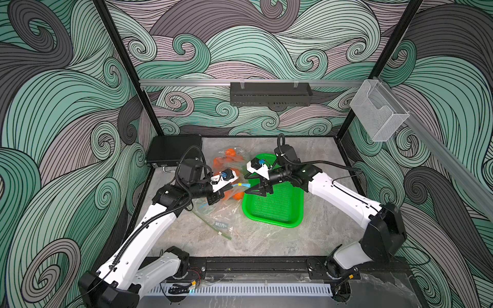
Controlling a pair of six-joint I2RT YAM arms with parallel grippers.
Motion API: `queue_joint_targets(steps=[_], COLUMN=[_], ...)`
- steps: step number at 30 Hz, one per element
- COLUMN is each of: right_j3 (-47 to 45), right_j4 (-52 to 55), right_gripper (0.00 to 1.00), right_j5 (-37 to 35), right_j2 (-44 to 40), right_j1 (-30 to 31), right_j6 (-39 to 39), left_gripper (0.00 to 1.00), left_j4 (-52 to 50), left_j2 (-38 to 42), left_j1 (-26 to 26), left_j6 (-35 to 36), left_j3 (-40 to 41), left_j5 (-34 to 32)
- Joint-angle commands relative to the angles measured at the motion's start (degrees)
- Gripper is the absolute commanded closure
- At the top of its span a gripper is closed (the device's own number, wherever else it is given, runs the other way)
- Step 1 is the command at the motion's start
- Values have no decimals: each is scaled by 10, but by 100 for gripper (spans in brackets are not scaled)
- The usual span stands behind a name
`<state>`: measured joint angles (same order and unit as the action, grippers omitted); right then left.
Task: Open the zip-top bag and take out the orange
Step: Unzip the zipper on the zipper food storage bag.
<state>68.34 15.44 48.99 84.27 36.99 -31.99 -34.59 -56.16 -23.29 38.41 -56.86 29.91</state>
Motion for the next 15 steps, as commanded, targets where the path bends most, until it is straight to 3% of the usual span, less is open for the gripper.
queue_joint_targets(steps=[1,5,9,15], right_j3=[-28,-33,-40,-47], right_j4=[-72,-97,-97,-96], right_gripper=[23,26,31,50], right_j5=[-33,-37,-89,-118], right_j2=[-39,-48,-57,-63], right_j1=[-2,7,44,52], right_j6=[-47,-63,-116,-139], left_gripper=[100,100,100,100], left_j4=[12,1,-12,-18], left_j2=[17,18,11,14], left_j1=[-4,-4,-4,-4], left_j6=[0,3,3,4], left_j3=[-1,-4,-10,-11], left_j5=[10,24,32,34])
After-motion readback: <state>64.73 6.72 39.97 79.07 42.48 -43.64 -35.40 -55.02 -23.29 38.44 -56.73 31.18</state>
